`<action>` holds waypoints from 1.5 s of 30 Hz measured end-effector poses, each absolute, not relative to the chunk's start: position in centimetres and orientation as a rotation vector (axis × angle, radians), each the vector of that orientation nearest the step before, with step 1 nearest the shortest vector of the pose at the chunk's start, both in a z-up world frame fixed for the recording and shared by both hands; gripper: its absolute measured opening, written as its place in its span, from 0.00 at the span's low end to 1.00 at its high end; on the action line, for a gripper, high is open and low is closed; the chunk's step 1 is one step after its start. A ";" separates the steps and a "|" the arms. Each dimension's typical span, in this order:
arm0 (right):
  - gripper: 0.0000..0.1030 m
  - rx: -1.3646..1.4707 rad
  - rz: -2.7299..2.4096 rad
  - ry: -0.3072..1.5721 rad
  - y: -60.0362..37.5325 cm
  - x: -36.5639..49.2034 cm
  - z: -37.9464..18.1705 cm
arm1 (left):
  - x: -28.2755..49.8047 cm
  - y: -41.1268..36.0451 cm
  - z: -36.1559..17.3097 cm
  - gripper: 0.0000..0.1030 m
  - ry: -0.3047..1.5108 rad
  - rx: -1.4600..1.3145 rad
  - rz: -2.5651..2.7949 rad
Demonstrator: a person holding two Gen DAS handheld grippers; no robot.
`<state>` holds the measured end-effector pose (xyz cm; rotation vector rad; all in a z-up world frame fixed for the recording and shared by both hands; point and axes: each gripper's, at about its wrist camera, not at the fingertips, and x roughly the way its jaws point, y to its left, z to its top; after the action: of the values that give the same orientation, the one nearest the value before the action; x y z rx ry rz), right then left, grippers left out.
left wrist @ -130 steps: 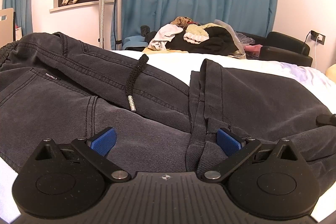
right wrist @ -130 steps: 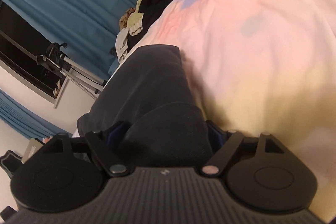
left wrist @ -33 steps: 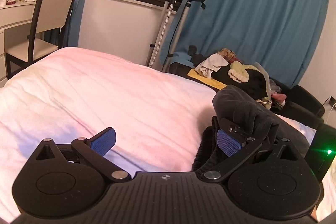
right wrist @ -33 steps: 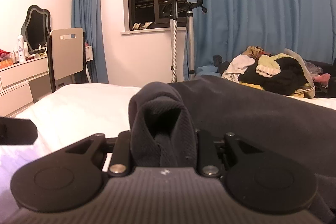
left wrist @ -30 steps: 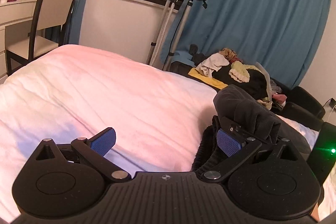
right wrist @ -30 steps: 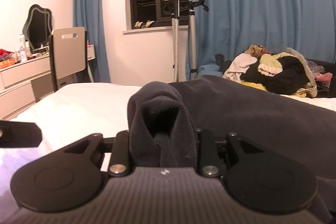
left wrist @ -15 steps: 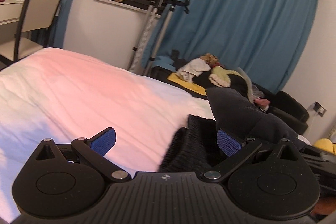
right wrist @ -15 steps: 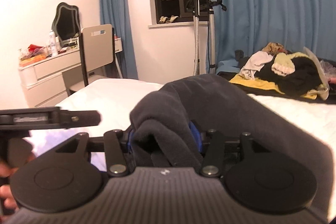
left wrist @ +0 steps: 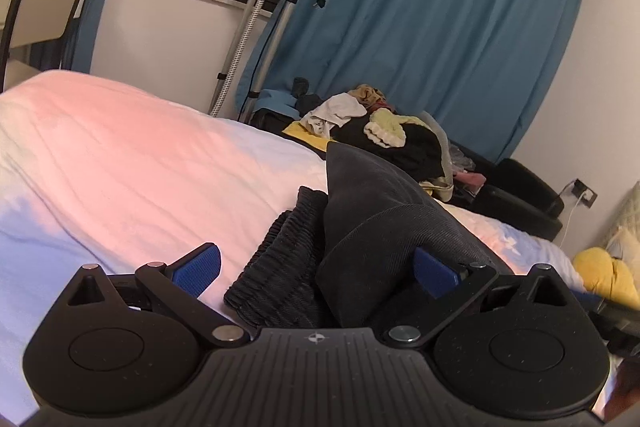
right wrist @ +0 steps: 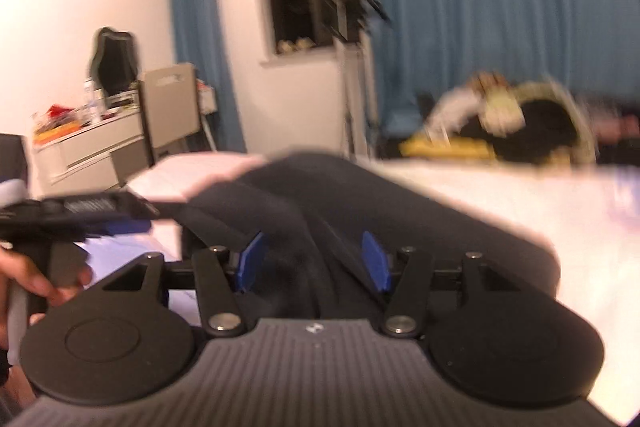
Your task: Fold clothes
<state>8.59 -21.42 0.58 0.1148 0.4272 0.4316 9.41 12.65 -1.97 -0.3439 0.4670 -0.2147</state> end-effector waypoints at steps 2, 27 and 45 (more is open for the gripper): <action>0.54 0.133 0.433 0.465 -22.0 9.4 -0.4 | 9.5 12.7 -2.2 1.00 0.469 -0.373 -0.204; 0.67 0.085 0.437 0.464 -22.6 9.9 -1.6 | 9.8 12.8 -4.2 0.99 0.581 -0.697 -0.307; 0.22 -0.151 0.515 0.437 -17.9 9.0 -4.3 | 15.8 10.9 -6.1 0.29 0.492 -0.722 -0.342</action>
<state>9.04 -17.93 -4.27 -0.1510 0.4366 0.5151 15.75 10.87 -6.07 -0.7217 0.4916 -0.3423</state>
